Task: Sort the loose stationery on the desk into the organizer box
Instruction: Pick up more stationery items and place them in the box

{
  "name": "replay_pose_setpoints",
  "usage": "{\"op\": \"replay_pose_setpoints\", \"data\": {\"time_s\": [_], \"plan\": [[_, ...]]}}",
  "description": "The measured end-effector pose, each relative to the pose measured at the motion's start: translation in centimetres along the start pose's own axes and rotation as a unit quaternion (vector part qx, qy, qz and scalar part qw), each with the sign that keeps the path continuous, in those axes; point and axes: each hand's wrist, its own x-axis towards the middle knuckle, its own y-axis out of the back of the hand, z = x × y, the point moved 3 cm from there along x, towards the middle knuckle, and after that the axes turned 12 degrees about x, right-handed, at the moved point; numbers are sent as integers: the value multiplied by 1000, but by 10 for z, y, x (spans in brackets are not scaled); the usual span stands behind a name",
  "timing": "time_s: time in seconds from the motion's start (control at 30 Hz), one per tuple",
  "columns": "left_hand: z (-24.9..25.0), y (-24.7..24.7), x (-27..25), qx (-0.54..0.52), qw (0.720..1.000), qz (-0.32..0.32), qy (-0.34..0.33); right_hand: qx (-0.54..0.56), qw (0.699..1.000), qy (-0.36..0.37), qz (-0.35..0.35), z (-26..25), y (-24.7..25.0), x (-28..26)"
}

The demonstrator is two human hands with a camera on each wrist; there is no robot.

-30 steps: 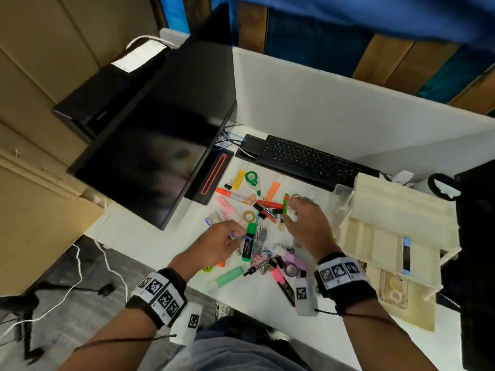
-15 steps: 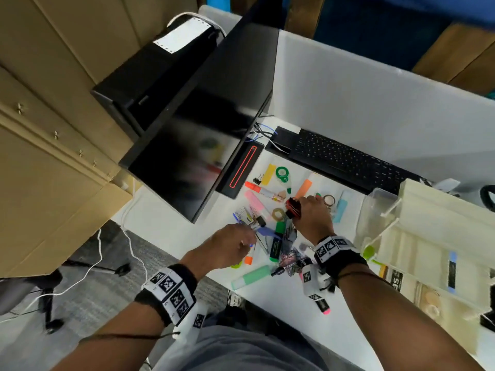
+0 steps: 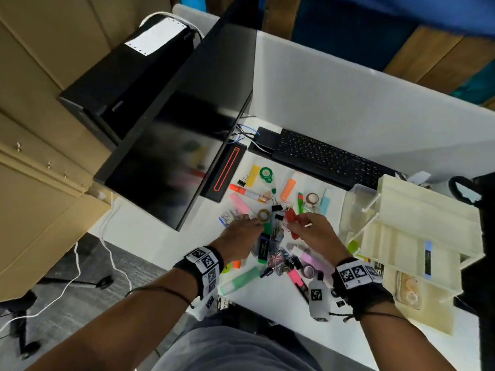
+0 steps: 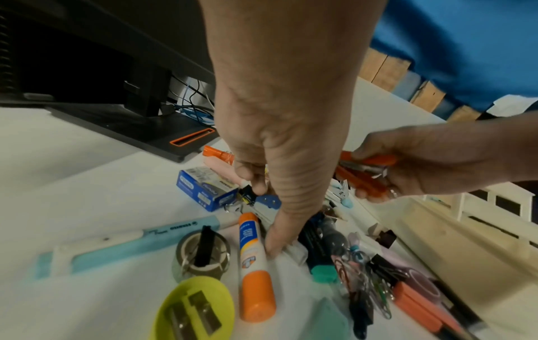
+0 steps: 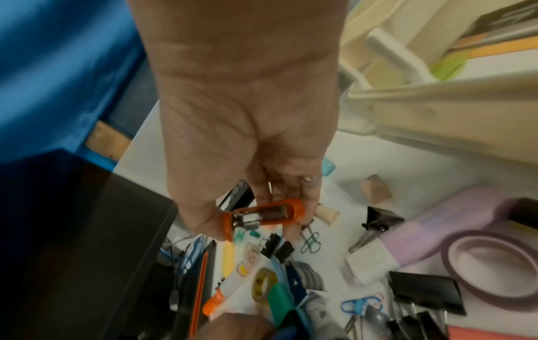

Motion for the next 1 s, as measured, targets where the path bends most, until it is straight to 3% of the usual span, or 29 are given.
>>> {"op": "replay_pose_setpoints", "data": {"time_s": [0.13, 0.33, 0.43, 0.53, 0.77, 1.0], "plan": [[-1, 1, 8, 19, 1000, -10, -16, 209, 974, -86, -30, 7, 10, -19], [-8, 2, 13, -6, 999, 31, 8, 313, 946, -87, -9, 19, 42, -48], [-6, 13, 11, -33, 998, 36, 34, 328, 940, -92, 4, 32, 65, -72], [-3, 17, 9, -108, 993, 0, 49, 335, 936, -103, 46, 54, 89, -93], [43, 52, 1, -245, 968, -48, 25, 326, 930, -86, 148, 110, 152, -144], [132, 83, 14, -406, 909, -97, -22, 317, 921, -70, 215, 167, 201, -172]]}}
